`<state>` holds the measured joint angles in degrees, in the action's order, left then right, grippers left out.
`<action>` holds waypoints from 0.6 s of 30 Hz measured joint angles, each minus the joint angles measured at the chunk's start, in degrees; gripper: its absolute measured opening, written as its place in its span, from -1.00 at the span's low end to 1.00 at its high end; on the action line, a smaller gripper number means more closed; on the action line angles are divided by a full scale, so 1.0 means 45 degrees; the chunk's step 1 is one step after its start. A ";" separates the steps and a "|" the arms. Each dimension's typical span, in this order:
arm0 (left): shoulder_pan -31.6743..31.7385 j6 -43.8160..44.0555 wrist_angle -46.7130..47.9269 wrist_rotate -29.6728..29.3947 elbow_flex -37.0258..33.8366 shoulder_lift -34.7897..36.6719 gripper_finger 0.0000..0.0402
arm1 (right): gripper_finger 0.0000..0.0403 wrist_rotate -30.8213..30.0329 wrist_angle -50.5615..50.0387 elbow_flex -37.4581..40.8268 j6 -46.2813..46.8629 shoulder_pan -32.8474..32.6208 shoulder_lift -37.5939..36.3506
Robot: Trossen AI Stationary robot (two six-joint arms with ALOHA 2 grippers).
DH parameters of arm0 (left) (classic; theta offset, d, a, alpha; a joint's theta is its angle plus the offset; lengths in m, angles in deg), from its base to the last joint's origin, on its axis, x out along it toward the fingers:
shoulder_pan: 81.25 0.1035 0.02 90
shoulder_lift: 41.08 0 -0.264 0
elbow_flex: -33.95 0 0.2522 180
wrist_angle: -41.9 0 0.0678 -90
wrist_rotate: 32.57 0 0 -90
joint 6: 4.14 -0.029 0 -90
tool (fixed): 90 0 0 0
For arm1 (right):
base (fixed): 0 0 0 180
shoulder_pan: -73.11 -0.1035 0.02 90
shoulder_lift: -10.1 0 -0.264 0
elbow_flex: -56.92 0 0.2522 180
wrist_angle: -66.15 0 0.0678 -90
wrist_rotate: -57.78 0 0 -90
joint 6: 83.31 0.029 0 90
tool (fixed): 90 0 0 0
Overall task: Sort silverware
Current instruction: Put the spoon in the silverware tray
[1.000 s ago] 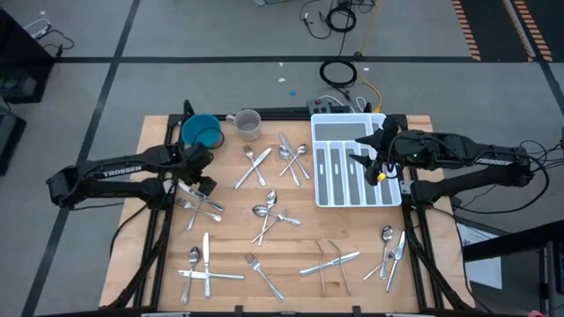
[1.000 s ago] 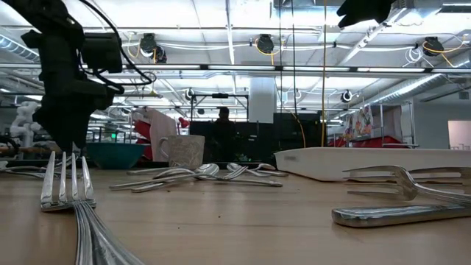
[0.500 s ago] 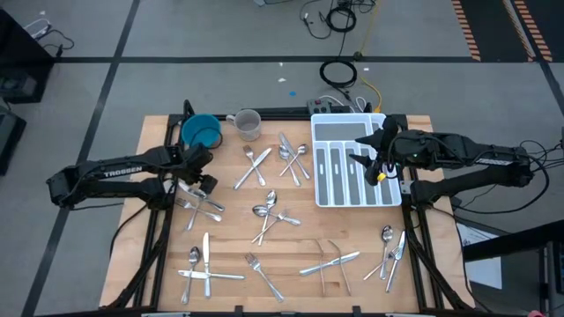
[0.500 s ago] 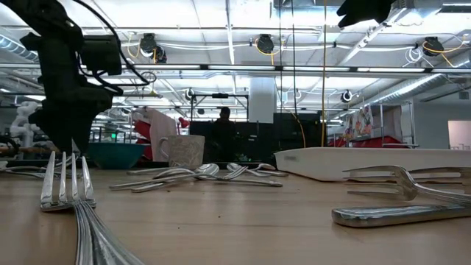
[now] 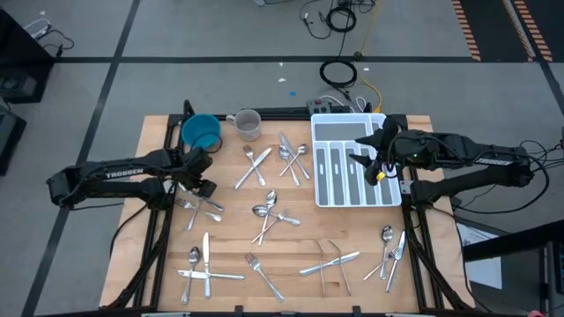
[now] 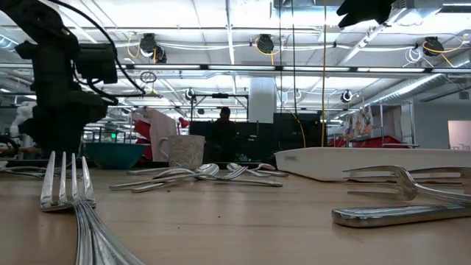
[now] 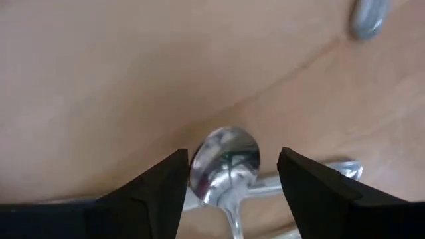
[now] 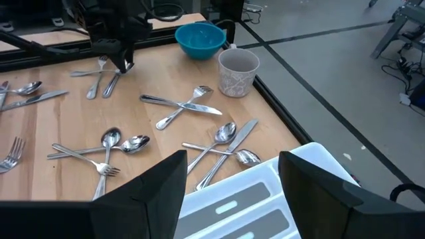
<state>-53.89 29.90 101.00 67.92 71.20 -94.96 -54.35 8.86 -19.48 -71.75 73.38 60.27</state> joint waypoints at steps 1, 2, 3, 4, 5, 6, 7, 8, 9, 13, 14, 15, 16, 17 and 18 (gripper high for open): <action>0.0000 0.0005 -0.0244 -0.0002 -0.0009 0.0005 0.17 | 0.15 0.0000 -0.0002 0.0000 0.0000 0.0000 0.0000; 0.0000 0.0014 -0.0386 -0.0025 -0.0027 0.0005 0.17 | 0.15 0.0004 0.0000 0.0000 0.0000 0.0000 0.0000; 0.0000 0.0014 -0.0396 -0.0061 -0.0051 0.0005 0.17 | 0.15 0.0000 0.0000 0.0000 0.0000 0.0000 0.0000; 0.0000 0.0011 -0.0420 -0.0074 -0.0066 0.0001 0.17 | 0.15 0.0000 0.0000 0.0000 0.0000 0.0000 0.0000; 0.0000 -0.0015 -0.0529 -0.0080 -0.0068 0.0002 0.17 | 0.15 0.0000 0.0000 0.0000 0.0000 0.0000 0.0000; 0.0000 -0.0063 -0.0667 -0.0068 -0.0066 0.0005 0.17 | 0.15 0.0000 0.0000 0.0000 0.0000 0.0000 0.0000; 0.0000 -0.0117 -0.0718 -0.0051 -0.0066 0.0005 0.17 | 0.15 0.0000 0.0000 0.0000 0.0000 0.0000 0.0000; 0.0000 -0.0218 -0.0687 -0.0029 -0.0067 0.0005 0.17 | 0.15 0.0000 0.0000 0.0000 0.0000 0.0000 0.0000; 0.0000 -0.0302 -0.0661 -0.0010 -0.0068 0.0005 0.17 | 0.15 0.0000 0.0000 0.0000 0.0000 0.0000 0.0000; 0.0000 -0.0311 -0.0675 0.0032 -0.0068 0.0005 0.17 | 0.15 0.0000 0.0000 0.0000 0.0000 0.0000 0.0000; 0.0000 -0.0314 -0.0683 0.0082 -0.0065 0.0005 0.17 | 0.15 0.0000 0.0000 0.0000 -0.0005 0.0000 0.0000; 0.0000 -0.0323 -0.0705 0.0135 -0.0065 0.0005 0.17 | 0.15 0.0000 0.0000 0.0000 -0.0010 0.0000 0.0000; 0.0000 -0.0323 -0.0762 0.0185 -0.0065 0.0003 0.17 | 0.15 -0.0002 0.0000 0.0000 -0.0025 0.0000 0.0000; 0.0000 -0.0321 -0.0888 0.0213 -0.0074 0.0001 0.17 | 0.15 0.0000 0.0000 0.0000 -0.0036 0.0000 0.0000; 0.0000 -0.0316 -0.1233 0.0267 -0.0155 0.0005 0.17 | 0.15 -0.0002 0.0000 0.0000 -0.0039 0.0000 0.0000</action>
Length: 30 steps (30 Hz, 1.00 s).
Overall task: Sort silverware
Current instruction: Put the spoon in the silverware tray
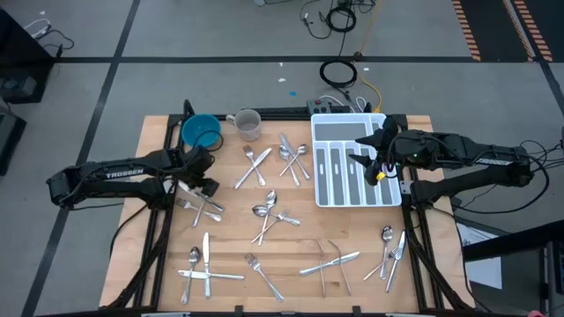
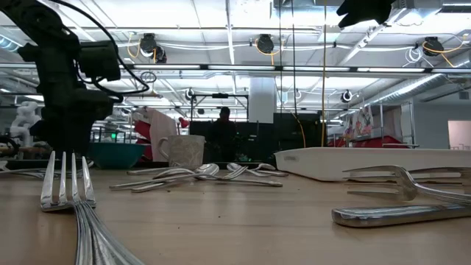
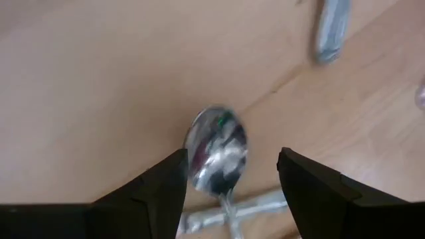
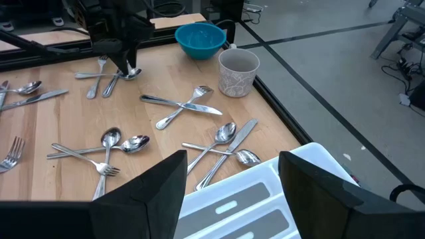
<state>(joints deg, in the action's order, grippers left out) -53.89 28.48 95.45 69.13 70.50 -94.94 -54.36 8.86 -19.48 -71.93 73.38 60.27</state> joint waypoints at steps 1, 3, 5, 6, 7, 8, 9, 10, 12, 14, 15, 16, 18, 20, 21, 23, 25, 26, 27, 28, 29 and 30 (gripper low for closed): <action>0.0000 0.0014 -0.0411 0.0089 -0.0143 0.0000 0.17 | 0.15 0.0000 -0.0003 0.0000 -0.0002 0.0000 0.0000; 0.0000 0.0366 -0.1219 0.0145 -0.0562 0.0000 0.17 | 0.15 0.0002 -0.0001 0.0000 -0.0005 0.0000 0.0000; 0.0000 0.0875 -0.1614 0.0116 -0.0902 0.0000 0.17 | 0.15 -0.0002 -0.0005 0.0000 -0.0001 0.0000 0.0000; 0.0000 0.0946 -0.1633 0.0070 -0.1012 0.0000 0.17 | 0.15 -0.0002 -0.0005 0.0000 -0.0005 0.0000 0.0000; 0.0005 0.0985 -0.1675 0.0054 -0.1053 0.0000 0.17 | 0.15 -0.0002 -0.0005 0.0000 -0.0005 0.0000 0.0000; 0.0005 0.0981 -0.1703 0.0015 -0.1124 0.0007 0.17 | 0.15 -0.0002 -0.0005 0.0000 -0.0005 0.0000 0.0000; 0.0005 0.0998 -0.1716 -0.0041 -0.1136 0.0019 0.17 | 0.15 -0.0002 -0.0005 0.0000 -0.0005 0.0000 0.0000; 0.0000 0.1018 -0.1724 -0.0119 -0.1136 0.0015 0.17 | 0.15 -0.0002 -0.0005 0.0000 -0.0005 0.0000 0.0000; 0.0000 0.1116 -0.1832 -0.0171 -0.1151 0.0012 0.17 | 0.15 -0.0002 -0.0005 0.0000 -0.0005 0.0000 0.0000; 0.0000 0.1171 -0.1950 -0.0215 -0.1161 0.0010 0.17 | 0.15 -0.0002 -0.0005 0.0000 -0.0009 0.0000 0.0000; 0.0000 0.1181 -0.1992 -0.0223 -0.1165 0.0010 0.17 | 0.15 -0.0002 -0.0005 0.0000 -0.0005 0.0000 0.0000; 0.0000 0.1212 -0.2007 -0.0237 -0.1166 0.0010 0.16 | 0.15 -0.0002 -0.0005 0.0000 -0.0010 0.0000 0.0000; 0.0000 0.1281 -0.2007 -0.0283 -0.1170 0.0005 0.13 | 0.15 -0.0002 -0.0005 0.0000 -0.0006 0.0000 0.0000; 0.0000 0.1341 -0.1993 -0.0318 -0.1179 0.0000 0.05 | 0.15 -0.0002 -0.0008 0.0000 -0.0010 0.0000 0.0000; 0.0000 0.1341 -0.1988 -0.0318 -0.1180 0.0000 -0.01 | 0.15 -0.0002 -0.0007 0.0000 -0.0010 0.0000 0.0000; 0.0002 0.1341 -0.1983 -0.0335 -0.1185 -0.0005 -0.13 | 0.15 -0.0006 -0.0010 0.0000 -0.0010 0.0000 0.0000; 0.0005 0.1338 -0.2080 -0.0371 -0.1190 -0.0005 -0.26 | 0.15 -0.0007 -0.0010 0.0000 -0.0010 0.0002 0.0000; 0.0005 0.1329 -0.2238 -0.0371 -0.1191 -0.0005 -0.32 | 0.15 -0.0007 -0.0010 0.0000 -0.0010 0.0000 0.0000; 0.0005 0.1326 -0.2291 -0.0366 -0.1185 -0.0005 -0.38 | 0.15 -0.0007 -0.0010 0.0000 -0.0010 0.0000 0.0000; 0.0005 0.1326 -0.2233 -0.0368 -0.1186 -0.0005 -0.44 | 0.15 -0.0007 -0.0010 0.0000 -0.0010 0.0004 0.0000; 0.0004 0.1326 -0.2213 -0.0357 -0.1195 -0.0006 -0.50 | 0.15 -0.0007 -0.0010 0.0000 -0.0013 0.0000 0.0000; 0.0000 0.1326 -0.2237 -0.0357 -0.1195 -0.0010 -0.55 | 0.15 -0.0007 -0.0015 0.0000 -0.0013 0.0002 0.0000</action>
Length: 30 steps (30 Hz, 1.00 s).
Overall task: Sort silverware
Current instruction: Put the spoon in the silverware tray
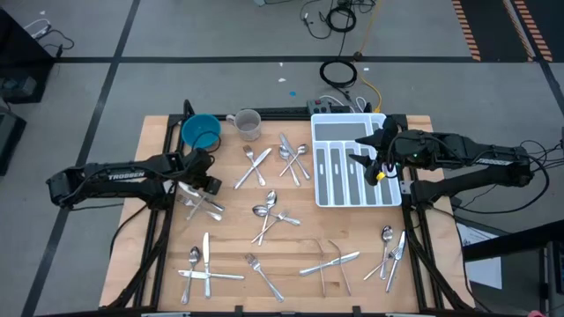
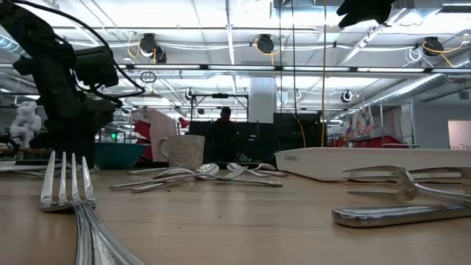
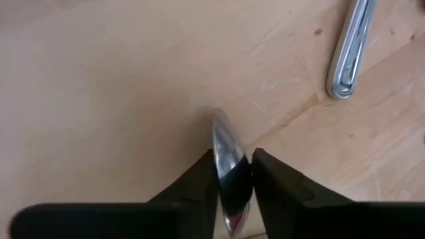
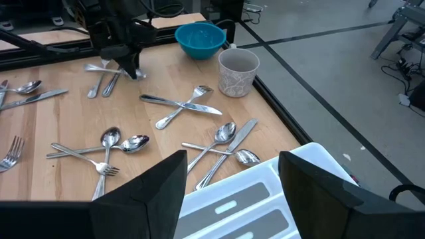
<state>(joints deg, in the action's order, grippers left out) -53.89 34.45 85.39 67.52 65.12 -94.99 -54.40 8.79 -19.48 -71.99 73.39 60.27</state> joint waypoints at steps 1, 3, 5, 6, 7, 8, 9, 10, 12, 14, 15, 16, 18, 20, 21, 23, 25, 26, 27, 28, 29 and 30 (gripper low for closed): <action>0.0005 0.0000 -0.0008 0.0005 0.0000 0.0000 -0.60 | 0.15 0.0000 0.0000 0.0000 -0.0002 0.0003 0.0000; 0.0005 0.0042 -0.0008 0.0072 0.0000 0.0002 -0.69 | 0.15 -0.0032 0.0000 0.0000 -0.0002 0.0002 0.0000; 0.0005 0.0314 -0.0030 0.0238 0.0000 0.0005 -0.79 | 0.15 -0.0083 0.0000 0.0000 -0.0006 0.0003 0.0000; 0.0005 0.0361 -0.0096 0.0345 0.0000 0.0005 -0.83 | 0.15 -0.0083 0.0000 0.0000 -0.0006 0.0003 0.0000; 0.0005 0.0507 -0.0233 0.0472 0.0000 0.0000 -0.88 | 0.15 -0.0079 -0.0001 0.0000 -0.0005 0.0003 0.0000; 0.0005 0.0688 -0.0399 0.0601 0.0000 0.0000 -0.91 | 0.15 -0.0079 -0.0005 0.0000 -0.0006 0.0002 0.0000; 0.0000 0.0910 -0.0560 0.0741 0.0000 0.0004 -0.93 | 0.15 -0.0079 -0.0002 0.0000 -0.0006 0.0003 0.0000; 0.0000 0.1109 -0.0724 0.0839 0.0000 0.0005 -0.93 | 0.15 -0.0078 -0.0005 0.0000 -0.0006 0.0003 0.0000; 0.0000 0.1359 -0.0968 0.0950 0.0095 0.0034 -0.93 | 0.15 -0.0078 -0.0005 0.0000 -0.0006 0.0003 0.0000; -0.0046 0.1564 -0.1074 0.0950 0.0369 0.0045 -0.93 | 0.15 -0.0078 -0.0002 0.0000 -0.0006 0.0003 0.0000; -0.0085 0.1652 -0.1091 0.0941 0.0565 0.0058 -0.93 | 0.15 -0.0078 -0.0005 0.0000 -0.0006 -0.0001 0.0000; -0.0133 0.1663 -0.1088 0.0898 0.0784 0.0058 -0.93 | 0.15 -0.0078 -0.0005 0.0000 -0.0006 -0.0001 0.0000; -0.0266 0.1708 -0.1086 0.0742 0.1272 0.0058 -0.93 | 0.15 -0.0078 -0.0005 0.0000 -0.0006 0.0003 0.0000; -0.0473 0.1910 -0.1096 0.0443 0.1889 0.0058 -0.93 | 0.15 -0.0077 -0.0005 0.0000 -0.0006 0.0000 0.0000; -0.0632 0.1998 -0.1096 0.0197 0.2243 0.0058 -0.93 | 0.15 -0.0078 -0.0005 0.0000 -0.0006 -0.0001 0.0001; -0.1045 0.2044 -0.1093 -0.0561 0.3037 0.0058 -0.93 | 0.15 -0.0106 -0.0005 0.0000 -0.0006 -0.0001 0.0038; -0.1483 0.2700 -0.0946 -0.1988 0.3962 0.0049 -0.93 | 0.15 -0.0242 -0.0005 0.0000 -0.0003 0.0003 0.0134; -0.1714 0.3187 -0.0802 -0.2886 0.4408 -0.0010 -0.93 | 0.15 -0.0426 -0.0013 0.0000 0.0019 -0.0002 0.0191; -0.1928 0.3596 -0.0686 -0.3781 0.4842 -0.0080 -0.93 | 0.15 -0.0654 -0.0017 0.0000 0.0106 -0.0002 0.0270; -0.2139 0.3910 -0.0509 -0.4651 0.5252 -0.0170 -0.93 | 0.15 -0.0917 -0.0031 0.0000 0.0241 -0.0002 0.0347; -0.2361 0.4114 -0.0340 -0.5453 0.5681 -0.0311 -0.93 | 0.15 -0.1187 -0.0080 0.0000 0.0374 0.0003 0.0432; -0.2570 0.4301 -0.0209 -0.6235 0.6109 -0.0506 -0.93 | 0.15 -0.1497 -0.0145 0.0000 0.0490 0.0003 0.0526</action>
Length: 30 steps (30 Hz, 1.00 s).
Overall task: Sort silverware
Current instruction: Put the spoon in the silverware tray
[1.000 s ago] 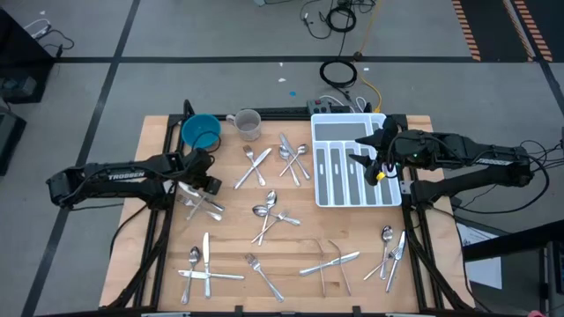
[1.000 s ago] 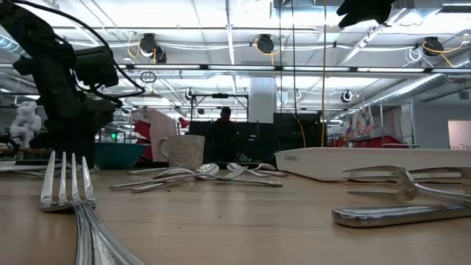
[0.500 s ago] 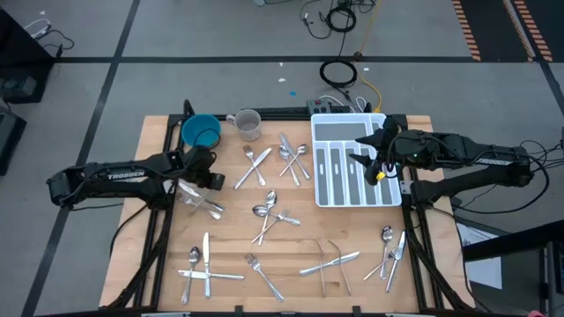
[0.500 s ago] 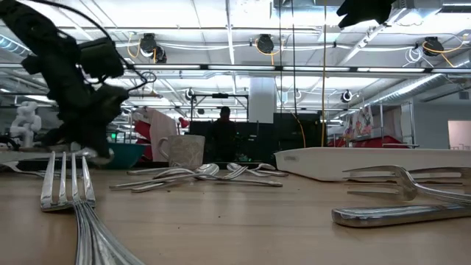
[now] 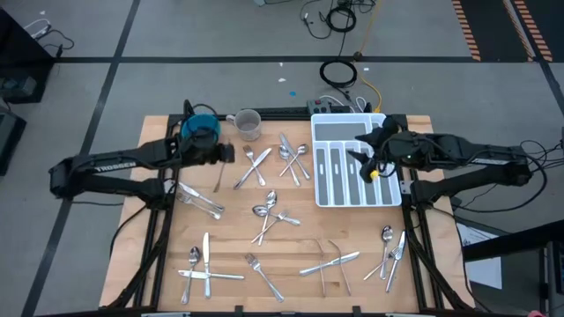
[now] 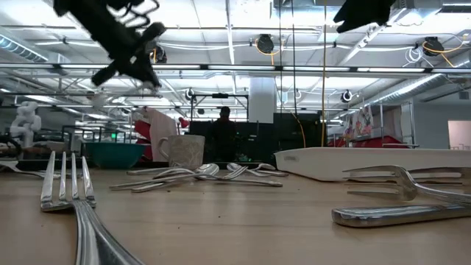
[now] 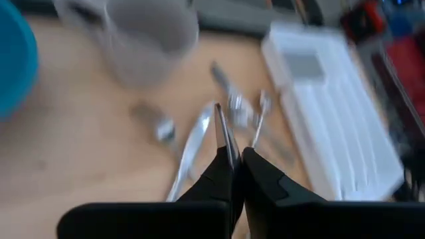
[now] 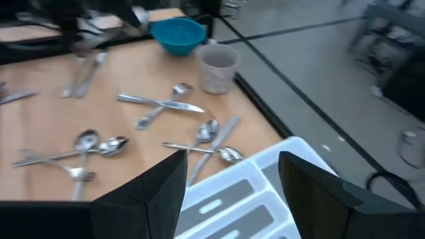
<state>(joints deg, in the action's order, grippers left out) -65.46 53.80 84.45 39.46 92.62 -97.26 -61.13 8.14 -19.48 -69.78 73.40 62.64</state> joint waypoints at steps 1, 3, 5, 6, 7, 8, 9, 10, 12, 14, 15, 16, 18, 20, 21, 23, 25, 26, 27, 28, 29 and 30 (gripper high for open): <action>-0.0197 0.0051 0.0102 -0.0724 0.0407 -0.0245 -0.93 | 0.15 -0.0323 -0.0074 0.0000 0.0095 0.0000 0.0102; -0.0507 0.0059 0.0116 -0.1687 0.1115 -0.0853 -0.93 | 0.15 -0.0825 -0.0141 0.0000 0.0135 0.0000 0.0356; -0.0698 -0.0034 0.0001 -0.1939 0.1920 -0.1633 -0.93 | 0.15 -0.0945 -0.0126 0.0000 0.0060 0.0000 0.0659; -0.0797 -0.0136 -0.0022 -0.1954 0.2358 -0.2064 -0.93 | 0.15 -0.0938 -0.0080 0.0000 -0.0016 0.0000 0.0821; -0.0904 -0.0329 -0.0061 -0.1958 0.2769 -0.2494 -0.93 | 0.15 -0.0919 0.0014 0.0000 -0.0057 0.0000 0.0992; -0.1015 -0.0465 -0.0165 -0.1954 0.3138 -0.2914 -0.93 | 0.15 -0.0909 0.0212 0.0000 -0.0053 0.0000 0.1173; -0.1157 -0.0714 -0.0515 -0.1959 0.3524 -0.3360 -0.93 | 0.15 -0.0892 0.0526 0.0000 0.0023 0.0000 0.1351; -0.1273 -0.0933 -0.0976 -0.1954 0.3876 -0.3737 -0.93 | 0.15 -0.0863 0.0962 0.0000 0.0149 0.0000 0.1536; -0.1463 -0.1368 -0.1896 -0.2013 0.4529 -0.4346 -0.93 | 0.15 -0.0656 0.2062 0.0000 0.0194 0.0001 0.1868; -0.1572 -0.1760 -0.2804 -0.2278 0.5107 -0.4798 -0.93 | 0.15 -0.0348 0.3161 0.0000 0.0277 0.0024 0.2141; -0.1607 -0.1957 -0.3077 -0.2574 0.5329 -0.4961 -0.93 | 0.15 -0.0248 0.3713 0.0000 0.0497 0.0033 0.2250; -0.1622 -0.2131 -0.3251 -0.3022 0.5546 -0.5101 -0.93 | 0.15 -0.0250 0.4184 0.0000 0.0825 0.0055 0.2358; -0.1631 -0.2371 -0.3655 -0.3979 0.5919 -0.5262 -0.93 | 0.15 -0.0269 0.5265 -0.0002 0.1268 0.0113 0.2608; -0.1618 -0.2600 -0.4698 -0.4399 0.6052 -0.5310 -0.93 | 0.15 -0.0274 0.6116 -0.0015 0.1180 0.0121 0.2939; -0.1607 -0.2931 -0.5500 -0.4368 0.6066 -0.5330 -0.93 | 0.15 -0.0265 0.6373 -0.0015 0.1064 0.0121 0.3111; -0.1590 -0.3355 -0.6772 -0.4012 0.6072 -0.5337 -0.93 | 0.15 -0.0249 0.6496 -0.0015 0.1030 0.0116 0.3412; -0.1533 -0.3546 -0.7374 -0.3613 0.6075 -0.5337 -0.93 | 0.15 -0.0118 0.6313 -0.0010 0.1349 0.0112 0.3510; -0.1448 -0.3908 -0.7213 -0.3531 0.6088 -0.5336 -0.93 | 0.15 -0.0021 0.6217 -0.0010 0.1508 0.0103 0.3502; -0.1346 -0.4172 -0.6747 -0.3544 0.6092 -0.5332 -0.93 | 0.15 0.0239 0.6206 -0.0010 0.1635 0.0056 0.3380; -0.1241 -0.4208 -0.6112 -0.3695 0.6093 -0.5333 -0.93 | 0.15 0.0555 0.6121 -0.0010 0.1785 0.0004 0.3184; -0.1189 -0.4185 -0.5413 -0.4016 0.6122 -0.5350 -0.93 | 0.15 0.0828 0.6060 -0.0010 0.1941 -0.0069 0.2944; -0.1128 -0.4185 -0.4897 -0.4342 0.6164 -0.5406 -0.93 | 0.15 0.1139 0.6054 -0.0010 0.2103 -0.0147 0.2618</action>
<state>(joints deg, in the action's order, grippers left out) -70.53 34.97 62.41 19.92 120.35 -121.59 -56.01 35.38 -19.52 -60.32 72.74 74.42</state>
